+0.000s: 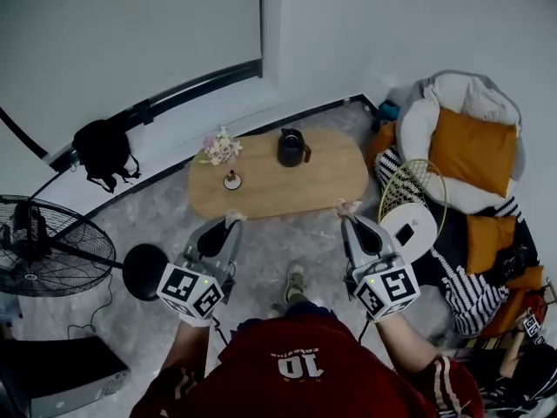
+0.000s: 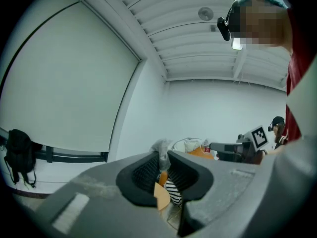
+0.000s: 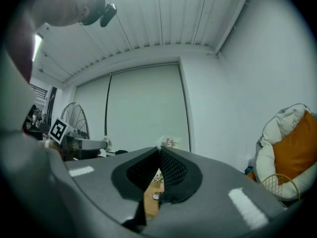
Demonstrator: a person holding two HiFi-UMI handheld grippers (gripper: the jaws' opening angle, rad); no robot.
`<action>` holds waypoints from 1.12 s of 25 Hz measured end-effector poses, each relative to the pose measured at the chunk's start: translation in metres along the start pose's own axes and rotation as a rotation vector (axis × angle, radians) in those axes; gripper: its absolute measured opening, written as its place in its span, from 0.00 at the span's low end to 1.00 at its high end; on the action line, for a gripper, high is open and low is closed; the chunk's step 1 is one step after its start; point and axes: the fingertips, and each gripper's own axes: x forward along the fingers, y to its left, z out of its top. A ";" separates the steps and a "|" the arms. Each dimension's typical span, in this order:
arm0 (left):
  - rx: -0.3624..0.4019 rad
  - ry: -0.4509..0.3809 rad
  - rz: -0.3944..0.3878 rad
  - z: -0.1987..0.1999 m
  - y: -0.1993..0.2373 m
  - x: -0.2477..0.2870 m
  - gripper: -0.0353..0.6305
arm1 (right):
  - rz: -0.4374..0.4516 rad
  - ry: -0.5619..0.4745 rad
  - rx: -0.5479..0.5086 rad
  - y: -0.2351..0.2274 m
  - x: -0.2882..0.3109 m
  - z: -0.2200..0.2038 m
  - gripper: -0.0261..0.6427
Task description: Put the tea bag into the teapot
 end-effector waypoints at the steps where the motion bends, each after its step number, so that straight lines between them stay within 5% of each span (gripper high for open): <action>1: -0.002 0.001 0.002 0.001 0.004 0.004 0.13 | 0.004 0.000 0.004 -0.002 0.006 0.000 0.03; 12: -0.043 0.004 -0.005 0.017 0.047 0.075 0.13 | 0.063 -0.023 0.012 -0.045 0.088 0.014 0.03; 28: 0.032 0.060 -0.011 0.034 0.057 0.196 0.13 | 0.088 -0.042 0.104 -0.147 0.158 0.022 0.03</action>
